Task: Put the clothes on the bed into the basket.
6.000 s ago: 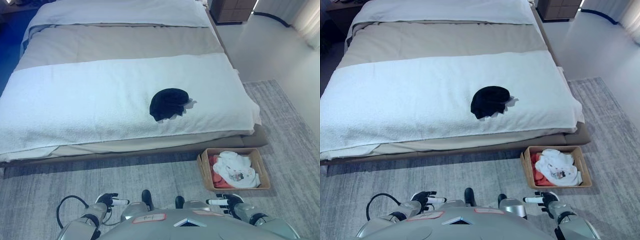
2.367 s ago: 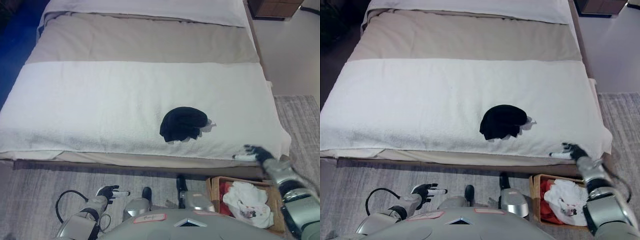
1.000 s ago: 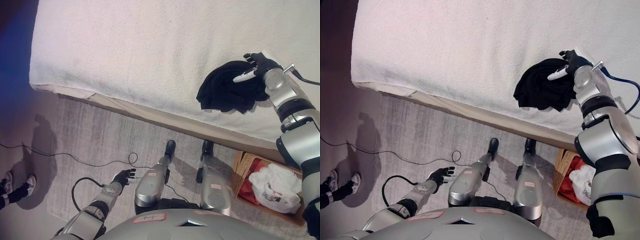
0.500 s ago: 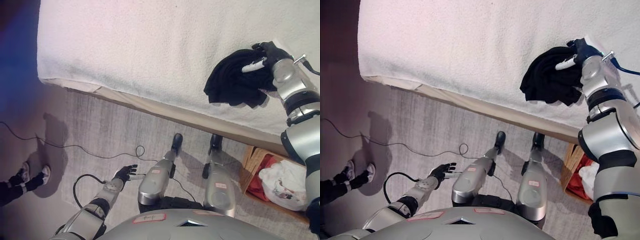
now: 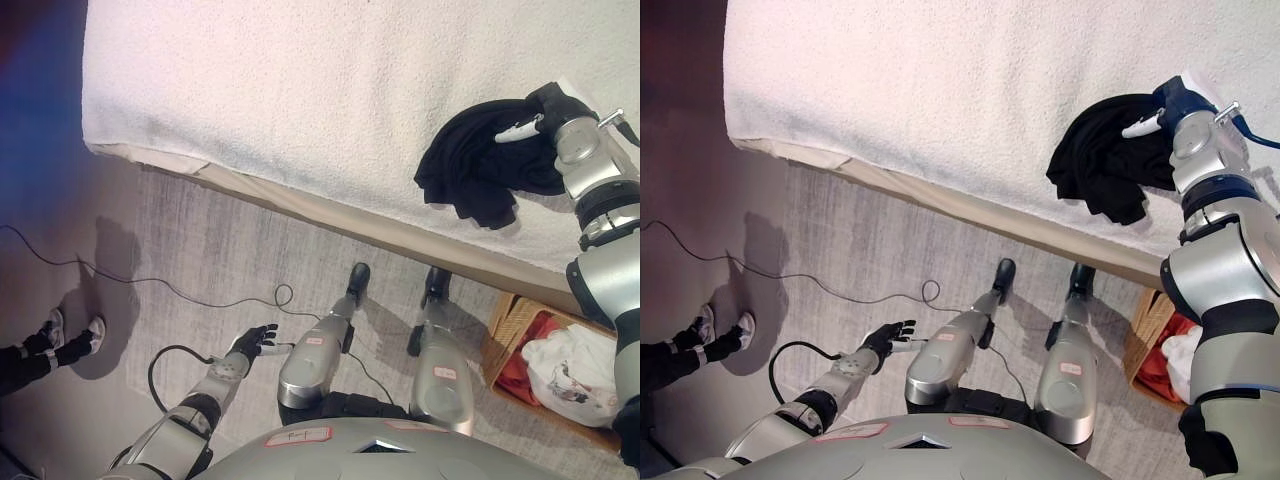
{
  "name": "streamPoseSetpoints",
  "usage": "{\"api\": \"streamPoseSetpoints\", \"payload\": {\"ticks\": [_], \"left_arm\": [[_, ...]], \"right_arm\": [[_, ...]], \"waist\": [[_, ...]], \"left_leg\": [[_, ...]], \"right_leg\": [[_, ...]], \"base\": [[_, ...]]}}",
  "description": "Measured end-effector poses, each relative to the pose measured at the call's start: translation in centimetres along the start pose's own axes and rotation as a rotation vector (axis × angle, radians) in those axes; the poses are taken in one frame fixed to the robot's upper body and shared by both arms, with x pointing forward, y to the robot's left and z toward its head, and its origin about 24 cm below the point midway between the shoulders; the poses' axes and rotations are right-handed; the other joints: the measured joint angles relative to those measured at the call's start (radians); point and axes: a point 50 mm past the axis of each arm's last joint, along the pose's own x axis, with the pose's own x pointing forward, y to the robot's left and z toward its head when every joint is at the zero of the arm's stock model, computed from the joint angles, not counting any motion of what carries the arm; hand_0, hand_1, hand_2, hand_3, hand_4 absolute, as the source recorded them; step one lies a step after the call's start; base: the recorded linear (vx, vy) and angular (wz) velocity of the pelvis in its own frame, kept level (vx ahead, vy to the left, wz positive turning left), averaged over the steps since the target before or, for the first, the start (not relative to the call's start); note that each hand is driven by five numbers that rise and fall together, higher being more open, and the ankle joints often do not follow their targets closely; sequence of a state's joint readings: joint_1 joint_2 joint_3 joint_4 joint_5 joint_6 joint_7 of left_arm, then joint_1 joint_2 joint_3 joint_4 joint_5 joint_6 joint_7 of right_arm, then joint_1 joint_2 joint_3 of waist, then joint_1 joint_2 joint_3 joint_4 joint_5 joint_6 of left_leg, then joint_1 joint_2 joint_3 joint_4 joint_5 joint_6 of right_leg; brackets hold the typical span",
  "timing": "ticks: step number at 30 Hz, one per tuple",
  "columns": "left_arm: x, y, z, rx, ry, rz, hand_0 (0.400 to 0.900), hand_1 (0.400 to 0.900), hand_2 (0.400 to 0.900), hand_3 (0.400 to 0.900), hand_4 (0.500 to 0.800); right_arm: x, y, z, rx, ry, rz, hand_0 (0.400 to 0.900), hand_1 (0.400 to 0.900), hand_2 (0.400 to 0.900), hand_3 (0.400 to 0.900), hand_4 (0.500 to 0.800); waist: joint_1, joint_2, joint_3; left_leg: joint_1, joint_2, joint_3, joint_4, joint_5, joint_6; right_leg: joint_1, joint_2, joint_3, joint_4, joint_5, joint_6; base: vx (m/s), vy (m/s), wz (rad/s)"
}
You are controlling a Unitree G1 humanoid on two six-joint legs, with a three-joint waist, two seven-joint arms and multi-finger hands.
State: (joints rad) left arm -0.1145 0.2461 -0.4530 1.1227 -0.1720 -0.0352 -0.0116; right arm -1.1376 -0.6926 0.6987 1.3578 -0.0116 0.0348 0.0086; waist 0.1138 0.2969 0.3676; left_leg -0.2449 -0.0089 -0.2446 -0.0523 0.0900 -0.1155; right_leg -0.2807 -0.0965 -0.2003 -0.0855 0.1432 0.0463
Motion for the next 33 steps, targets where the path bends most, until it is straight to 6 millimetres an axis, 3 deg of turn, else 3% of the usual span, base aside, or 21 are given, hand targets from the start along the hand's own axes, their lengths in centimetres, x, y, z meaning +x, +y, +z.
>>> {"api": "streamPoseSetpoints", "payload": {"ticks": [8, 11, 16, 21, 25, 27, 33], "left_arm": [[0.4, 0.8, 1.9, 0.015, -0.031, 0.02, 0.9, 0.9, 0.9, 0.9, 0.8], [0.5, 1.3, 2.1, 0.012, -0.025, 0.037, 0.9, 0.9, 0.9, 0.9, 0.8], [0.5, 1.8, 1.7, -0.004, 0.012, 0.052, 0.9, 0.9, 0.9, 0.9, 0.8], [0.0, 3.8, -0.3, -0.045, 0.091, 0.112, 0.9, 0.9, 0.9, 0.9, 0.8], [-0.5, 4.8, -2.0, -0.053, 0.145, 0.14, 0.9, 0.9, 0.9, 0.9, 0.8], [-0.6, 5.0, -2.1, -0.059, 0.15, 0.146, 0.9, 0.9, 0.9, 0.9, 0.8], [-1.5, 4.5, -5.4, -0.08, 0.241, 0.142, 0.9, 0.9, 0.9, 0.9, 0.8]], "right_arm": [[0.0, 0.3, 0.2, 0.002, 0.007, 0.012, 0.4, 0.4, 0.4, 0.4, 0.5], [0.1, 1.1, 0.9, 0.005, -0.01, 0.046, 0.4, 0.4, 0.4, 0.4, 0.5], [0.1, 1.9, 1.8, 0.004, -0.034, 0.087, 0.4, 0.4, 0.4, 0.4, 0.5], [-0.1, 3.5, 3.5, 0.003, -0.083, 0.142, 0.4, 0.4, 0.4, 0.4, 0.5], [-0.2, 4.4, 3.6, -0.004, -0.095, 0.177, 0.4, 0.4, 0.4, 0.4, 0.5], [-0.2, 4.8, 3.2, -0.014, -0.082, 0.188, 0.4, 0.4, 0.4, 0.4, 0.5], [-0.4, 6.5, 1.5, -0.032, -0.046, 0.25, 0.4, 0.4, 0.4, 0.4, 0.5]], "waist": [[-0.009, -0.01, 0.007], [-0.03, -0.042, 0.025], [-0.04, -0.119, 0.019], [-0.058, -0.224, -0.038], [-0.089, -0.285, -0.111], [-0.1, -0.303, -0.155], [-0.127, -0.313, -0.255]], "left_leg": [[0.027, 0.0, 0.01, 0.001, 0.0, 0.0], [0.062, -0.001, 0.041, 0.001, 0.0, 0.0], [0.122, -0.003, 0.116, -0.014, -0.005, 0.008], [0.183, 0.007, 0.202, -0.028, -0.03, 0.044], [0.237, 0.012, 0.267, -0.029, -0.056, 0.066], [0.254, 0.009, 0.301, -0.029, -0.067, 0.07], [0.31, 0.009, 0.394, -0.029, -0.094, 0.089]], "right_leg": [[0.023, 0.0, 0.008, 0.002, 0.005, 0.001], [0.047, 0.0, 0.027, 0.009, 0.005, 0.001], [0.063, 0.009, 0.107, 0.007, 0.016, 0.015], [0.08, 0.027, 0.191, 0.001, 0.031, 0.011], [0.107, 0.046, 0.251, 0.0, 0.032, 0.012], [0.107, 0.054, 0.284, 0.0, 0.037, 0.018], [0.123, 0.067, 0.378, 0.0, 0.05, 0.036]], "base": [[0.0, 0.017, -0.14], [0.02, 0.047, -0.42], [0.05, 0.032, -0.51], [0.07, 0.007, -0.62], [0.05, 0.024, -0.51], [0.05, 0.05, -0.72], [0.01, 0.038, -0.47]]}}
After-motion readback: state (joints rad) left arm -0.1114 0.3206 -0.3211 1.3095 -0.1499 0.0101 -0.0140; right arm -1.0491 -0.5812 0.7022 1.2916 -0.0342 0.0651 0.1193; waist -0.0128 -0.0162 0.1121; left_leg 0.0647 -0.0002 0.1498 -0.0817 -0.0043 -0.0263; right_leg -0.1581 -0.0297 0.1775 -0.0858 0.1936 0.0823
